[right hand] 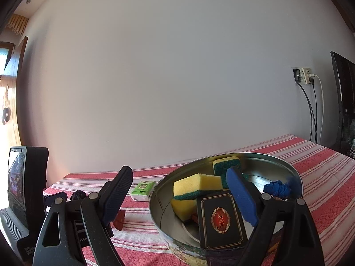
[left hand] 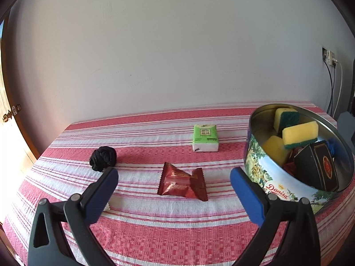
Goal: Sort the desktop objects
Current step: 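Withdraw both tools from the tin toward the remaining packets, then grasp the white PULADA packet with left tool while right tool reaches the red-brown packet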
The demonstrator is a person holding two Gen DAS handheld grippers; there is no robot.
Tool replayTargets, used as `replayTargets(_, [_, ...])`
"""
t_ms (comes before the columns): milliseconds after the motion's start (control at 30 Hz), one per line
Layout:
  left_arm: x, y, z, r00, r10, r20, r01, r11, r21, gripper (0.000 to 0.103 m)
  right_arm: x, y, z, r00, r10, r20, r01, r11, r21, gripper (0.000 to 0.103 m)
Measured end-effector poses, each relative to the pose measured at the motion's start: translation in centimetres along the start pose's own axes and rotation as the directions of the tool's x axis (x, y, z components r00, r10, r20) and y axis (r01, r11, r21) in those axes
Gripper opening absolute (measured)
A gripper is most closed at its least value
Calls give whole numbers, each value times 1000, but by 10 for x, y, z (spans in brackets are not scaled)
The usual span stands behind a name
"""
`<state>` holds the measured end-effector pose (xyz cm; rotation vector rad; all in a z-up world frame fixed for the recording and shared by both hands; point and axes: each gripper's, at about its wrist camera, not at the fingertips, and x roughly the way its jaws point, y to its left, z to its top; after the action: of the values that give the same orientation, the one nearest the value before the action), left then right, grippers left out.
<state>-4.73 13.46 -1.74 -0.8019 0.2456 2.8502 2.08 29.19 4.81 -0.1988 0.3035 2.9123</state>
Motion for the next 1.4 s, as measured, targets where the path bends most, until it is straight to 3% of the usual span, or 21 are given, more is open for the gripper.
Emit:
replayTargets(567, [13, 77, -17, 994, 99, -55, -103, 992, -71, 102, 3, 66, -17, 986, 147, -73, -151, 987, -52, 88])
replayTargets(933, [20, 159, -38, 973, 187, -138, -203, 973, -112, 102, 9, 97, -27, 970, 209, -120, -220, 971, -89, 88])
replayTargets(1033, [25, 172, -40, 970, 175, -170, -198, 971, -131, 102, 11, 105, -31, 961, 232, -152, -248, 964, -99, 88])
replayTargets(1167, [46, 166, -37, 973, 97, -211, -125, 984, -124, 102, 12, 113, -36, 955, 239, -176, -263, 957, -124, 88])
replayTargets(1333, [77, 142, -33, 955, 138, -262, -140, 990, 10, 102, 12, 117, -37, 947, 240, -213, -273, 951, -143, 88])
replayTargets(1400, [85, 138, -32, 948, 126, -293, -127, 992, 18, 102, 14, 116, -38, 946, 236, -223, -272, 951, -147, 88])
